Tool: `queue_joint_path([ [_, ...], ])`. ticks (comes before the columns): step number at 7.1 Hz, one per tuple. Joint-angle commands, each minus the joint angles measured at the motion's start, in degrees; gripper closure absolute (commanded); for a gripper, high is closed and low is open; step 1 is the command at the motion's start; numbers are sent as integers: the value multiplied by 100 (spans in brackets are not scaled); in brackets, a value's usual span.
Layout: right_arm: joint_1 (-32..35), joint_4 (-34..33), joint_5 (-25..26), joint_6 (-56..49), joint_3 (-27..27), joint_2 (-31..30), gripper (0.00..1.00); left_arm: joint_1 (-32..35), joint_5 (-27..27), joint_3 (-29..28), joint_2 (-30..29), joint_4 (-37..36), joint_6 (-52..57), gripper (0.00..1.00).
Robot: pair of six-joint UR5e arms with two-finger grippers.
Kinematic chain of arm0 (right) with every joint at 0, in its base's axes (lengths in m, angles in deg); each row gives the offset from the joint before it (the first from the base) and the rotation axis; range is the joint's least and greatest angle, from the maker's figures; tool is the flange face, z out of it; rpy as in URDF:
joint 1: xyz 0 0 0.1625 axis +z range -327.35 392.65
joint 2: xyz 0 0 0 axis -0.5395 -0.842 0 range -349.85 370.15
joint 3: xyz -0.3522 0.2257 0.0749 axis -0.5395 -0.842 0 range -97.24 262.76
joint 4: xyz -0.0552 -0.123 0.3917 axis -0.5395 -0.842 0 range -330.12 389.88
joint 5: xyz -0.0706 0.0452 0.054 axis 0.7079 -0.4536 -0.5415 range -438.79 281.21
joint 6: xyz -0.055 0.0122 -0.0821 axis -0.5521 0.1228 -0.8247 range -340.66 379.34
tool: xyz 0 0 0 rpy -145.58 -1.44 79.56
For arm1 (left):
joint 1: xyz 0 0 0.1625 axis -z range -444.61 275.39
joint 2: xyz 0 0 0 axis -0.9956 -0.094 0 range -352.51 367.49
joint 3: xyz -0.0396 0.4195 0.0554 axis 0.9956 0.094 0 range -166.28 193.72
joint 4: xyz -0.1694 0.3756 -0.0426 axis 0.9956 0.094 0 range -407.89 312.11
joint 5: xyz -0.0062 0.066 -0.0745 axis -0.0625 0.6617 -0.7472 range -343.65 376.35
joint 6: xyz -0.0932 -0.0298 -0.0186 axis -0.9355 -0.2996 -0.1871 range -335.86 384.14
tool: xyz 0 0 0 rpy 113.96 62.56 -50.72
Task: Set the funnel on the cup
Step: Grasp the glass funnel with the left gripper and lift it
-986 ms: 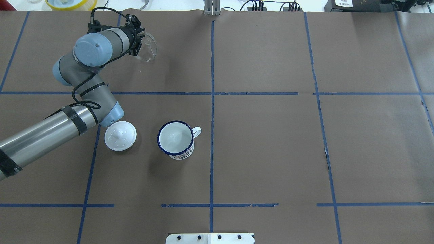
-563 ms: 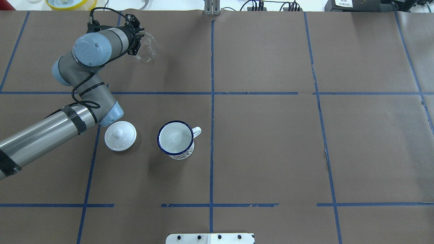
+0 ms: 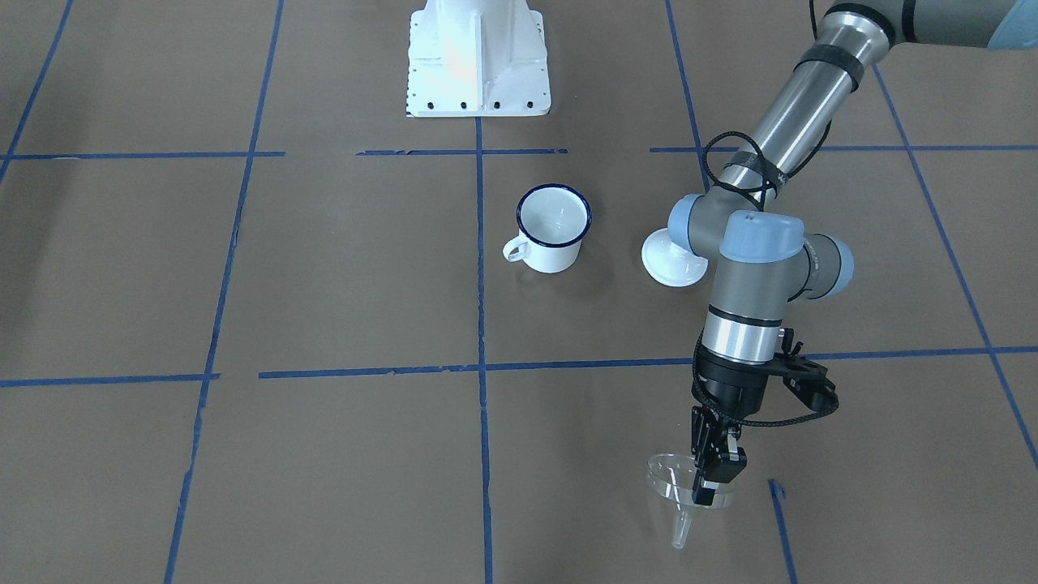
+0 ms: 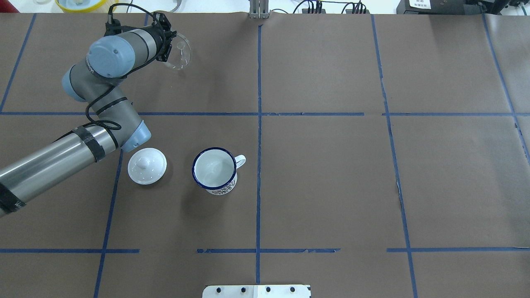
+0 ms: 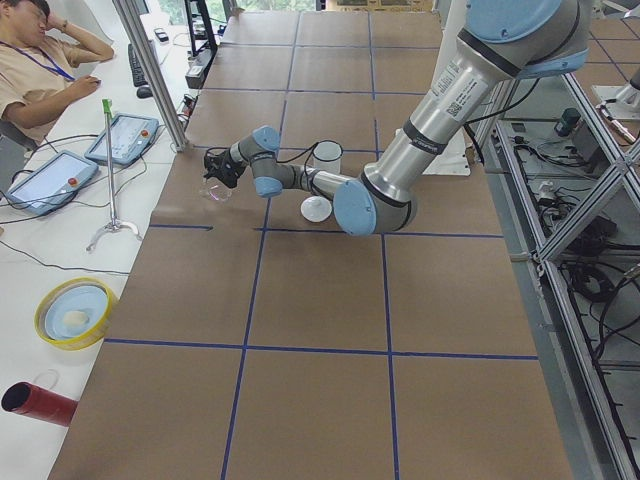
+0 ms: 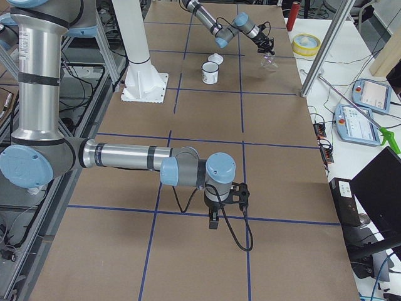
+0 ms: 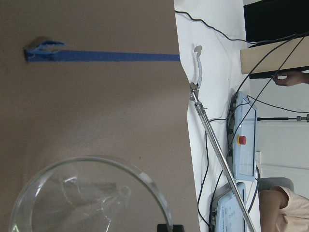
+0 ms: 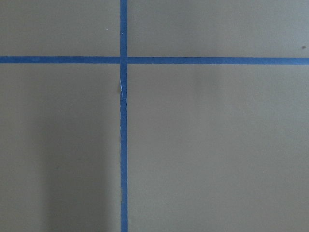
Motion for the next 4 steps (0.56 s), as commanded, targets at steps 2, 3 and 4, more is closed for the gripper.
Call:
queue_joint_path([
  [2, 0, 0, 0, 0, 0, 0, 0, 140, -726, 1859, 24, -1343, 180, 100],
  [3, 0, 0, 0, 0, 0, 0, 0, 141, -1357, 2702, 33, -2395, 188, 100],
  [4, 0, 0, 0, 0, 0, 0, 0, 123, -1651, 3581, -2, -3494, 197, 100],
])
